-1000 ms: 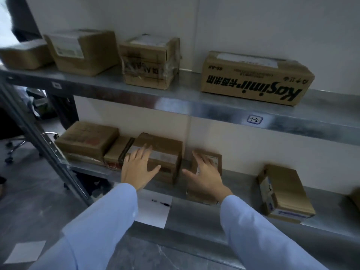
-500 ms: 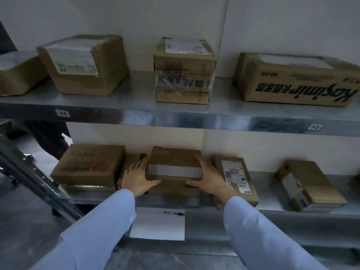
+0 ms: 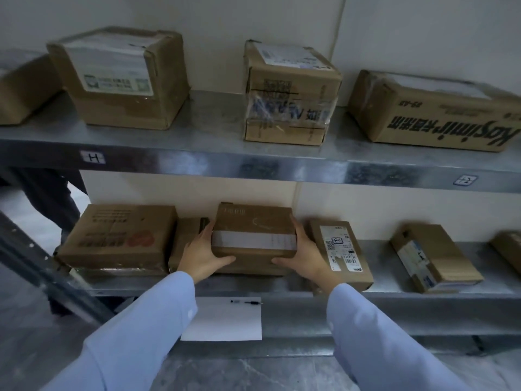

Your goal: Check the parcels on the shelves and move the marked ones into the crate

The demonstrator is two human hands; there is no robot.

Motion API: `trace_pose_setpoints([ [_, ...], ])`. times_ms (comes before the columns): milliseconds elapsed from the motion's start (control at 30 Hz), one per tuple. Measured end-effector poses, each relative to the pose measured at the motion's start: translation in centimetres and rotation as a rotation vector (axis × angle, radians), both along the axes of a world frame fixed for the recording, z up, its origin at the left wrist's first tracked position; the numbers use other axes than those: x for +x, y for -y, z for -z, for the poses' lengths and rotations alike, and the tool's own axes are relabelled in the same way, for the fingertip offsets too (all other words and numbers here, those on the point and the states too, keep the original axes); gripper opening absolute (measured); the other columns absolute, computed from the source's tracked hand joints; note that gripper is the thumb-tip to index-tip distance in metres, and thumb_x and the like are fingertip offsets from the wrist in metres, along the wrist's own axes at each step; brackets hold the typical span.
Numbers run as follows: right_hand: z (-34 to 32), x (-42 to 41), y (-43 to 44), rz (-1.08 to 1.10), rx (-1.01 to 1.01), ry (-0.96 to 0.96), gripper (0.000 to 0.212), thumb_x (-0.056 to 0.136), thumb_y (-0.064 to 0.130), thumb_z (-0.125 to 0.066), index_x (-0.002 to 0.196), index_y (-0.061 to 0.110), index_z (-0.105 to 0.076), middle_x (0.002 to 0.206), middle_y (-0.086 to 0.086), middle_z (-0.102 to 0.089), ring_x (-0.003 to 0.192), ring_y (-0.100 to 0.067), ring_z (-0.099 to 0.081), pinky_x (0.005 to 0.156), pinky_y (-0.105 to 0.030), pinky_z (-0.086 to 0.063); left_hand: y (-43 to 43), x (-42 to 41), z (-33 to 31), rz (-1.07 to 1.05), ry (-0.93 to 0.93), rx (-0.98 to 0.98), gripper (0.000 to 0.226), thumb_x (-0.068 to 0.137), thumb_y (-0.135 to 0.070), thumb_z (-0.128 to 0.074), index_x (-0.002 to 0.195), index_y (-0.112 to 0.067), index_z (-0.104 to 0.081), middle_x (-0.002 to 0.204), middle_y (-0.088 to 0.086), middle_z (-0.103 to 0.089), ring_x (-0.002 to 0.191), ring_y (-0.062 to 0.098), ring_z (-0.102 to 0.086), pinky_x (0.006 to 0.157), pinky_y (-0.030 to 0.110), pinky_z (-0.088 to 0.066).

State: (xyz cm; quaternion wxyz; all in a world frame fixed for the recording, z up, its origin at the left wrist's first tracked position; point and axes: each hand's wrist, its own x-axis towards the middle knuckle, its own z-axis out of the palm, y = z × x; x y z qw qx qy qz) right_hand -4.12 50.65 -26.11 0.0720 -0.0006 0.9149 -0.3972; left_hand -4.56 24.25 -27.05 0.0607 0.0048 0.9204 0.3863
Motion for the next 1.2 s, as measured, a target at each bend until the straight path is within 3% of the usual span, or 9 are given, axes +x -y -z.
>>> trace_pose_setpoints([
  [200,-2.3,1.9,-0.4,0.001,-0.091,-0.088,0.116,0.07,0.028,-0.088,0.156,0.03,-0.009,0.148,0.001,-0.043,0.136,-0.018,-0.042,0.112,-0.036,-0.037,-0.2,1.8,-2.1,-0.025,-0.106,0.184,0.091,0.075,-0.03,-0.083,0.149,-0.027,-0.03,0.142,-0.005,-0.049,0.131,0.019,-0.046,0.103,0.029,-0.038],
  [333,-4.3,3.5,-0.6,0.059,-0.18,-0.118,0.103,0.075,0.022,-0.085,0.154,0.023,-0.018,0.141,0.003,-0.05,0.133,-0.018,-0.047,0.111,-0.039,-0.04,-0.7,3.2,-4.1,-0.074,-0.187,0.244,0.101,0.072,-0.015,-0.085,0.153,-0.023,-0.026,0.145,-0.001,-0.043,0.133,0.018,-0.042,0.106,0.029,-0.034],
  [433,-5.4,4.4,-1.1,0.08,-0.22,-0.129,0.11,0.074,0.02,-0.085,0.156,0.02,-0.012,0.142,-0.001,-0.05,0.132,-0.016,-0.047,0.11,-0.031,-0.038,-1.5,4.4,-5.6,-0.078,-0.219,0.235,0.101,0.07,-0.012,-0.086,0.153,-0.021,-0.028,0.139,0.0,-0.039,0.122,0.011,-0.04,0.105,0.027,-0.031],
  [500,-6.3,5.0,-1.3,0.084,-0.224,-0.138,0.114,0.073,0.026,-0.086,0.157,0.021,-0.009,0.142,-0.005,-0.046,0.131,-0.018,-0.048,0.111,-0.033,-0.039,-1.9,5.0,-6.4,-0.082,-0.21,0.271,0.094,0.071,-0.012,-0.085,0.149,-0.02,-0.034,0.138,-0.001,-0.036,0.118,0.01,-0.041,0.103,0.024,-0.031],
  [600,-7.4,5.9,-1.7,0.092,-0.227,-0.166,0.099,0.072,0.032,-0.086,0.151,0.019,-0.026,0.141,-0.004,-0.038,0.13,-0.018,-0.043,0.113,-0.038,-0.037,-2.7,6.0,-7.3,-0.068,-0.191,0.362,0.082,0.075,-0.011,-0.083,0.145,-0.019,-0.041,0.136,-0.002,-0.033,0.115,0.008,-0.041,0.101,0.023,-0.034],
  [800,-9.2,7.6,-2.6,0.087,-0.398,-0.103,0.084,0.078,0.031,-0.081,0.141,0.018,-0.027,0.123,0.008,-0.047,0.12,-0.011,-0.047,0.096,-0.026,-0.047,-2.8,6.9,-8.4,-0.076,-0.143,0.568,0.081,0.071,-0.023,-0.086,0.134,-0.031,-0.037,0.137,-0.004,-0.046,0.123,0.016,-0.05,0.108,0.041,-0.042],
  [900,-9.6,8.0,-2.7,0.09,-0.482,-0.082,0.091,0.069,0.047,-0.078,0.138,0.022,-0.025,0.128,0.003,-0.053,0.125,-0.02,-0.053,0.104,-0.039,-0.049,-2.4,7.0,-9.4,-0.053,-0.097,0.685,0.081,0.068,-0.028,-0.087,0.132,-0.028,-0.037,0.137,0.0,-0.05,0.128,0.018,-0.049,0.11,0.045,-0.041],
  [1000,-10.2,8.5,-2.7,0.073,-0.46,-0.091,0.099,0.07,0.058,-0.069,0.149,0.025,-0.019,0.148,-0.002,-0.039,0.133,-0.023,-0.044,0.11,-0.042,-0.041,-2.4,7.5,-10.5,-0.05,-0.097,0.694,0.085,0.07,-0.037,-0.08,0.14,-0.026,-0.034,0.141,-0.001,-0.046,0.133,0.018,-0.044,0.112,0.039,-0.037],
  [1200,-10.3,8.5,-2.5,0.054,-0.356,-0.074,0.089,0.078,0.064,-0.063,0.151,0.028,-0.029,0.154,-0.003,-0.028,0.141,-0.028,-0.034,0.115,-0.048,-0.033,-2.9,8.5,-10.7,-0.053,-0.103,0.533,0.082,0.085,-0.041,-0.07,0.153,-0.03,-0.024,0.16,0.0,-0.016,0.146,0.024,-0.019,0.115,0.042,-0.02],
])
